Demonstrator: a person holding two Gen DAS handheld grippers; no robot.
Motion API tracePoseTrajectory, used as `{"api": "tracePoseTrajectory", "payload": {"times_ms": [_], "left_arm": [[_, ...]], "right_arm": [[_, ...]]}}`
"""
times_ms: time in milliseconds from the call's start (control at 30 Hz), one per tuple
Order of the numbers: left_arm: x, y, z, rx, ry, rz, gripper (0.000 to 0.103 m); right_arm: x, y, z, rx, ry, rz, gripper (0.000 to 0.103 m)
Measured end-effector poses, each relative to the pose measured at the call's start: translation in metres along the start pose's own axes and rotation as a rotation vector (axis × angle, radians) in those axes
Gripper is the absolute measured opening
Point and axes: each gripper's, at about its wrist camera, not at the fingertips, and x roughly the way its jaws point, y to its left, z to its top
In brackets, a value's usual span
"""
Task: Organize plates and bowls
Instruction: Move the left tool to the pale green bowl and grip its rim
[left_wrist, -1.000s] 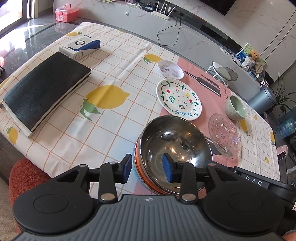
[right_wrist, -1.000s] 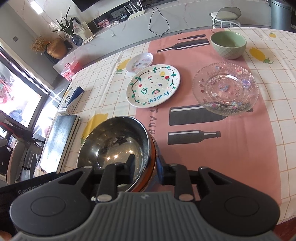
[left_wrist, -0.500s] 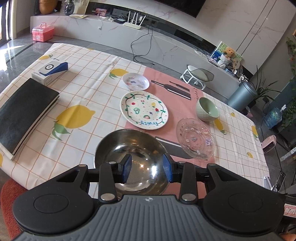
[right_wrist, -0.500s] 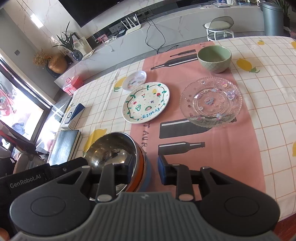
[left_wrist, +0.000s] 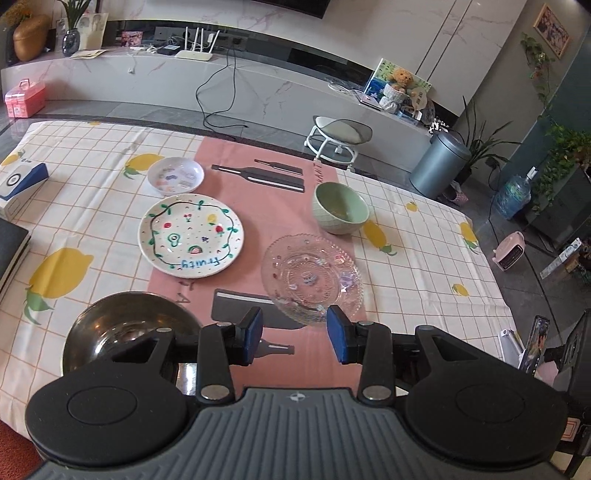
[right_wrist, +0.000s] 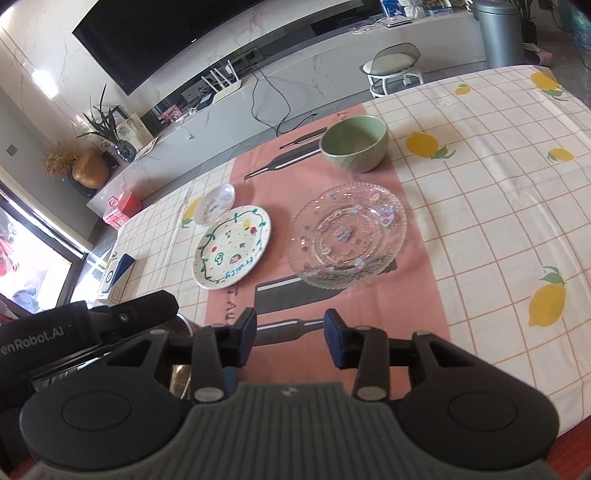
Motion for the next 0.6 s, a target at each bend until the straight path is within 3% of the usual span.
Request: {"api": "tracePoseTrajectory", "payload": {"times_ms": [333,600], "left_arm": [[0.043,-0.035,0.027,0.029,0.040,-0.023,0.044],[0.080,-0.051,0.063,0.050,0.056,0.008,0.046]], "right_arm": [[0.012,-0.045,0.036,0.052,-0.022,-0.042,0.042],[0.030,-0.067,0.080,0.052,-0.044,-0.065,0.042]]}}
